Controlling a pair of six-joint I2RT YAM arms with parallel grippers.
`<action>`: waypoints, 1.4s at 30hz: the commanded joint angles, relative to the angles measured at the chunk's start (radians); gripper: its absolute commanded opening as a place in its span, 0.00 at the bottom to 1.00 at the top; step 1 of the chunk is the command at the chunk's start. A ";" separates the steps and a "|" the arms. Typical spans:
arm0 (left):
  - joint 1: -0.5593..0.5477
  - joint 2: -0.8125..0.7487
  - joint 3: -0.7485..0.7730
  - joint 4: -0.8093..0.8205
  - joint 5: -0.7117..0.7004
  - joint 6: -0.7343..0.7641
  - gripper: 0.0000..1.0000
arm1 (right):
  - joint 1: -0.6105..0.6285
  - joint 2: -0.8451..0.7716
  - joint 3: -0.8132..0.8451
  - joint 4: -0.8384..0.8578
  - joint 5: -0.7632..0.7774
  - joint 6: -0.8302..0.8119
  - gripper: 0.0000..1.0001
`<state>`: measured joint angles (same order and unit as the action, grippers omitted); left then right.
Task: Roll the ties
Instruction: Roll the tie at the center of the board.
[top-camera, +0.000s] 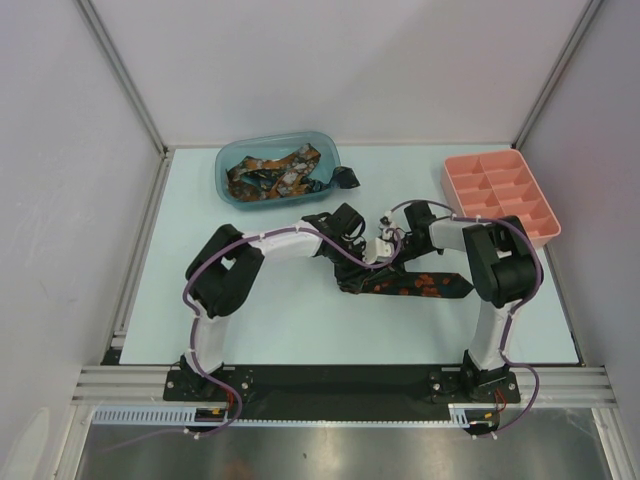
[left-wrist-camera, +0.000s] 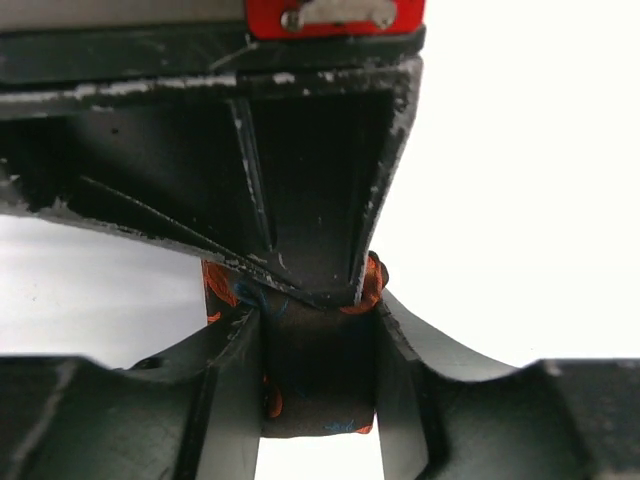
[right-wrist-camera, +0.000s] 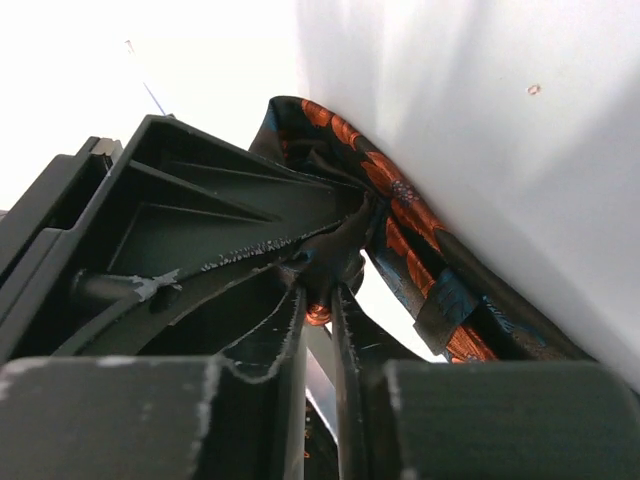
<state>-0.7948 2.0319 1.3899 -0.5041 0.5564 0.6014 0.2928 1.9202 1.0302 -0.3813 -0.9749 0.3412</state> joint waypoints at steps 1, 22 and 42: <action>-0.017 0.054 -0.029 -0.036 -0.056 -0.002 0.47 | 0.009 0.046 -0.004 0.018 0.036 -0.017 0.10; 0.054 -0.113 -0.181 0.343 0.111 -0.130 0.87 | -0.087 0.065 -0.009 -0.128 0.295 -0.154 0.00; -0.014 -0.091 -0.072 0.176 0.033 -0.008 0.34 | 0.005 0.112 0.025 -0.025 0.150 -0.064 0.00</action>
<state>-0.7792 2.0094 1.2797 -0.2451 0.6468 0.5373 0.2237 1.9862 1.0580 -0.4934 -0.9138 0.2565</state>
